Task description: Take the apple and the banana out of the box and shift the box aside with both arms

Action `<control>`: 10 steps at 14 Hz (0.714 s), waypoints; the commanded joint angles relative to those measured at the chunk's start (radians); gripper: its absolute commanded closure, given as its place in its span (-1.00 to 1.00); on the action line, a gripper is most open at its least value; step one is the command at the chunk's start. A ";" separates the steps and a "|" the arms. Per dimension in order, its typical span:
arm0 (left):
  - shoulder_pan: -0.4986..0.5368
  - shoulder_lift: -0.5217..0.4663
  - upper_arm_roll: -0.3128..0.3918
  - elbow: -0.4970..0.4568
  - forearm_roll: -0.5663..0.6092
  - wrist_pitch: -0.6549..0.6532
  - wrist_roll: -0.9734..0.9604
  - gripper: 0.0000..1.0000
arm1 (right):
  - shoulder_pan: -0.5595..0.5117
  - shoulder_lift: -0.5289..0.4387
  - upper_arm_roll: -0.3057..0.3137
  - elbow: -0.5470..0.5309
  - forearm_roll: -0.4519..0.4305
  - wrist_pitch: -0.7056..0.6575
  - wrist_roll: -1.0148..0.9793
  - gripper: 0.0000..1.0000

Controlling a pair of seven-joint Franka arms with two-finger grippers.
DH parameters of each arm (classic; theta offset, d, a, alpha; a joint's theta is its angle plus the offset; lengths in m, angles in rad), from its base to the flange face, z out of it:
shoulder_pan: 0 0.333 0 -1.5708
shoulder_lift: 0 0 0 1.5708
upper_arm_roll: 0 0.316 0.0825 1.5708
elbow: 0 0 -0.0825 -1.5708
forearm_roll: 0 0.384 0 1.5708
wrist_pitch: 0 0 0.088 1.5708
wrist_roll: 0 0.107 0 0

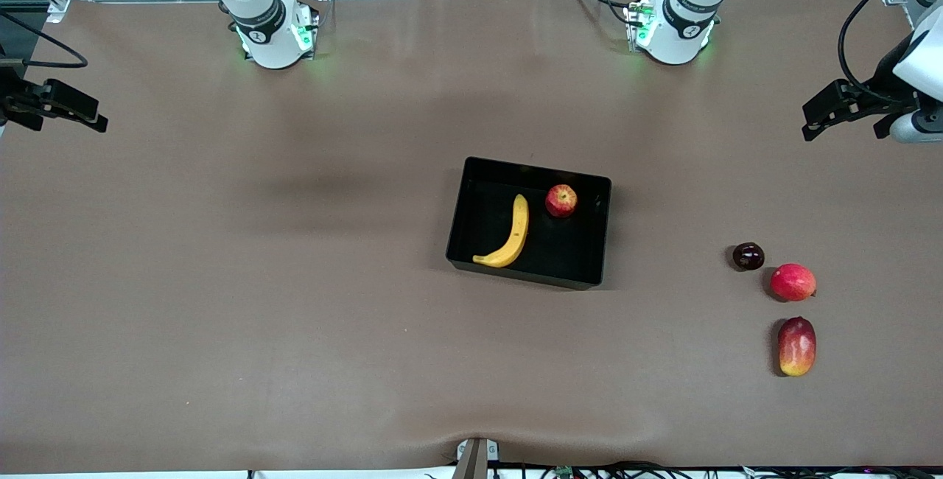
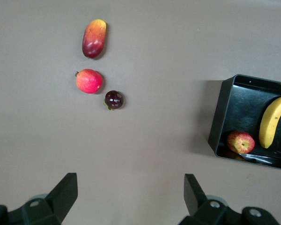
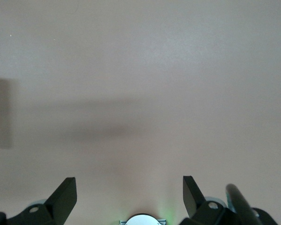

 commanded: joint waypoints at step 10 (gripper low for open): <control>-0.014 0.047 -0.018 0.026 0.018 -0.019 -0.007 -1.00 | -0.012 0.001 0.007 0.003 -0.001 -0.004 0.015 -1.00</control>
